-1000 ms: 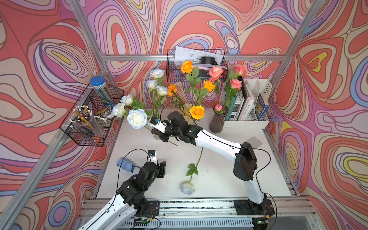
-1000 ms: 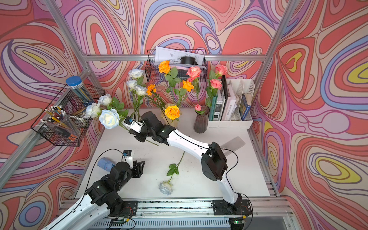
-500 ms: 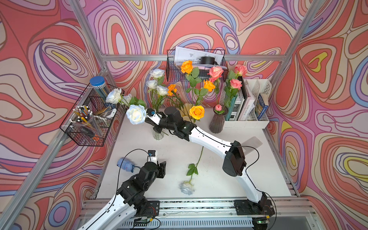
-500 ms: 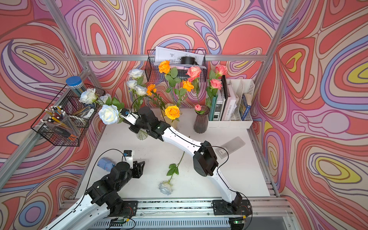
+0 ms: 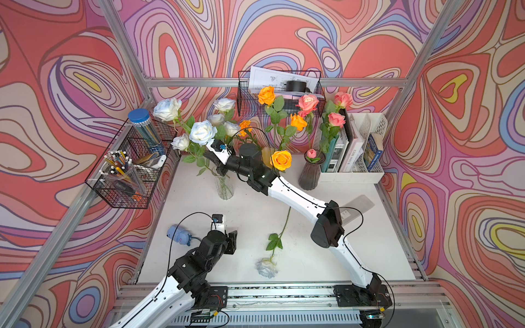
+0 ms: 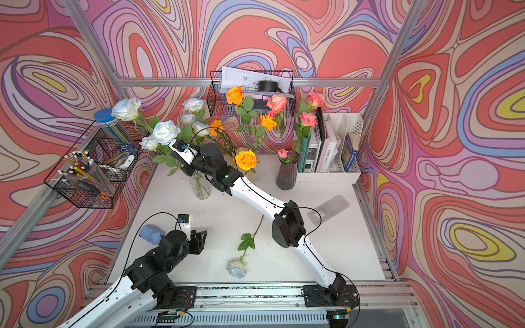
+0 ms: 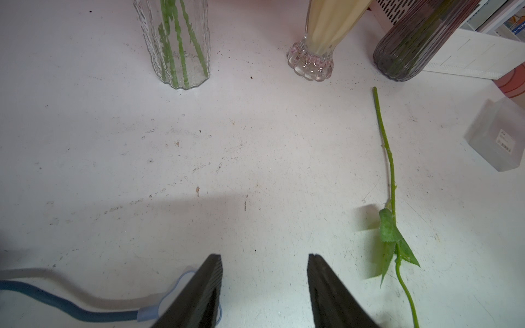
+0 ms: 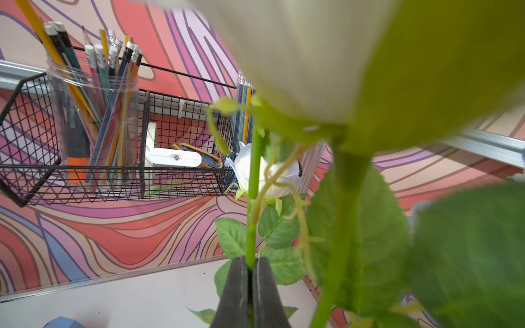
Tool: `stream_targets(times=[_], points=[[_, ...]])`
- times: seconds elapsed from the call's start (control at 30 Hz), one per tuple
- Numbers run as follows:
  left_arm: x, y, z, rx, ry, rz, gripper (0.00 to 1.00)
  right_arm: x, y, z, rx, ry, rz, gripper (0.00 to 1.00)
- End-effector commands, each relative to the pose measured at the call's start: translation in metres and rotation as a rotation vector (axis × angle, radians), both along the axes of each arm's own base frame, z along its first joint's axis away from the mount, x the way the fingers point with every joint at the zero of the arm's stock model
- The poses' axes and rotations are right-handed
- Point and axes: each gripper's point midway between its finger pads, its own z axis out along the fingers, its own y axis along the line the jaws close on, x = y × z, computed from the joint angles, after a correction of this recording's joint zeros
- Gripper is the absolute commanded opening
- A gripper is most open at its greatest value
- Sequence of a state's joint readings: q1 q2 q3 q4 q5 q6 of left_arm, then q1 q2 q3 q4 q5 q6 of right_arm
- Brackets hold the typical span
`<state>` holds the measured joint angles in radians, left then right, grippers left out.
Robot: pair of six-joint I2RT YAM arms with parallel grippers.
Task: Arrange the flowers in different vases according to their colors
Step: Insert the flower into the vase.
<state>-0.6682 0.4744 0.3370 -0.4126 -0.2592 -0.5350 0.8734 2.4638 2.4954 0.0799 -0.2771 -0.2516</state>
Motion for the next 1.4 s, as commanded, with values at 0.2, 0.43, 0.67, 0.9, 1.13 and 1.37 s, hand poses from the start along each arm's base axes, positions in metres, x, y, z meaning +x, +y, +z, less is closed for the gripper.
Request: stream_targets(times=[0.2,0.43,0.67,0.9,1.13,1.37], points=[[0.000,-0.002,-0.003,0.001,0.008,-0.011,0.55,0.006,-0.007,0.029,0.098,-0.028,-0.007,0.00],[0.000,-0.003,-0.003,0.002,0.010,-0.016,0.55,-0.001,-0.014,0.048,0.128,-0.049,0.001,0.00],[0.001,-0.004,-0.003,0.001,0.008,-0.018,0.55,-0.006,-0.018,0.064,0.155,-0.056,0.011,0.00],[0.001,-0.004,-0.004,0.005,0.013,-0.022,0.55,-0.012,-0.024,0.082,0.209,-0.055,0.028,0.00],[0.000,-0.005,-0.003,0.002,0.011,-0.024,0.55,-0.016,-0.032,0.102,0.262,-0.078,0.027,0.00],[0.001,-0.005,-0.003,0.002,0.010,-0.023,0.55,-0.013,-0.034,0.107,0.295,-0.089,0.018,0.00]])
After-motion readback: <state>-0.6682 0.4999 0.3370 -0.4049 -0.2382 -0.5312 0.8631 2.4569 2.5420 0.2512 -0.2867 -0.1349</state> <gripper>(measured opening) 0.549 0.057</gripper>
